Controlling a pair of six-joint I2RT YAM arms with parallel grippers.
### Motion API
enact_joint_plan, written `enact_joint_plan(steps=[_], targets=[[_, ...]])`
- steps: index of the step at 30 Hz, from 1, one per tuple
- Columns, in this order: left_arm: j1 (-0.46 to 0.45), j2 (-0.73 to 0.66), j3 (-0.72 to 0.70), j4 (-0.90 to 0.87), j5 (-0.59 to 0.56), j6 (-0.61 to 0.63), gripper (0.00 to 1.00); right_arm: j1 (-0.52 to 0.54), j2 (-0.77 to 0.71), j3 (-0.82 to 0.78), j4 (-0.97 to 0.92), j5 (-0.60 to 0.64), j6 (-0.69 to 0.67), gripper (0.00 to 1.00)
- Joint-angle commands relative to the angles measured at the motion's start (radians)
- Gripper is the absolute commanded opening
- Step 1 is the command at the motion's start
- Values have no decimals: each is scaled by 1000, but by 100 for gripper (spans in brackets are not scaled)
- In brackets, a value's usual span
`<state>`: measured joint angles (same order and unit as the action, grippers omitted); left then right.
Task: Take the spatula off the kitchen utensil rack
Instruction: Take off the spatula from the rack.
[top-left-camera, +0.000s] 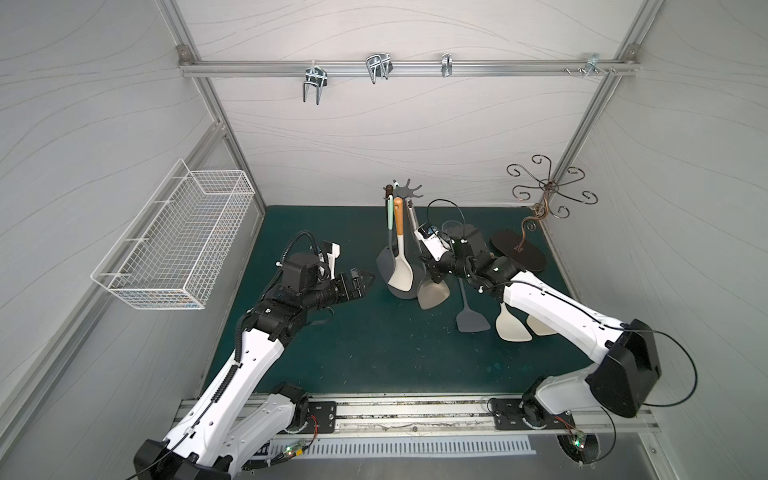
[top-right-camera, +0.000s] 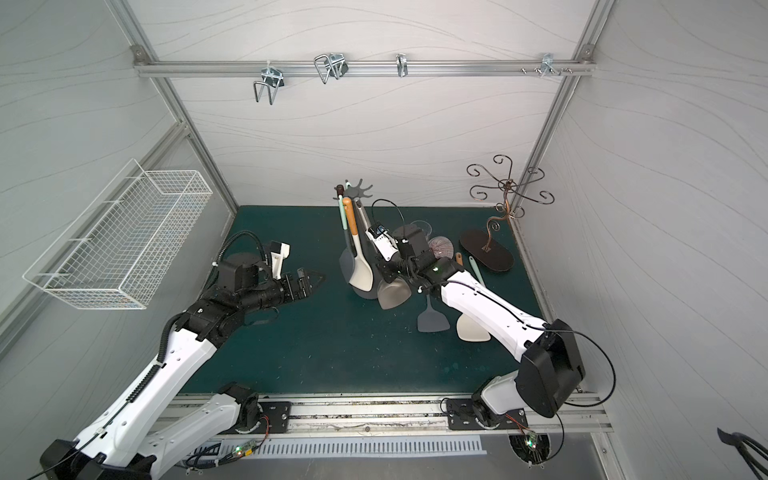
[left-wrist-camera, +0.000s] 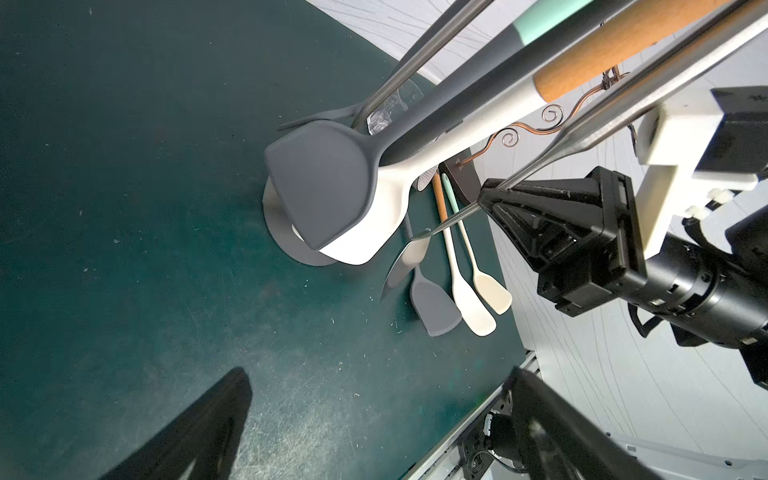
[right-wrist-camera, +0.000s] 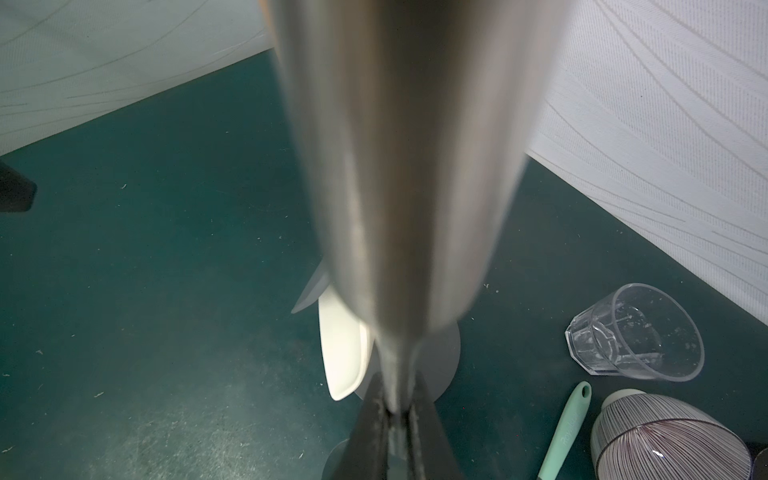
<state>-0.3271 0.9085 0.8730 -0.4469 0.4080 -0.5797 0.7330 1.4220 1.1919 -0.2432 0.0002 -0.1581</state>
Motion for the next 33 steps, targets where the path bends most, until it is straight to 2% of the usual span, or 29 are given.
enact_joint_plan(steps=[1,17,26,33], targets=[[7,-16,21,16,-4,4,100,13,-48,26,-22,-8,-14,0],[7,-22,24,-6,-17,9,100,10,-103,86,-140,-44,57,0],[6,12,48,22,13,9,100,-8,-89,120,-211,-45,104,0],[-6,67,70,43,20,10,100,-11,-120,59,-190,-77,124,0]])
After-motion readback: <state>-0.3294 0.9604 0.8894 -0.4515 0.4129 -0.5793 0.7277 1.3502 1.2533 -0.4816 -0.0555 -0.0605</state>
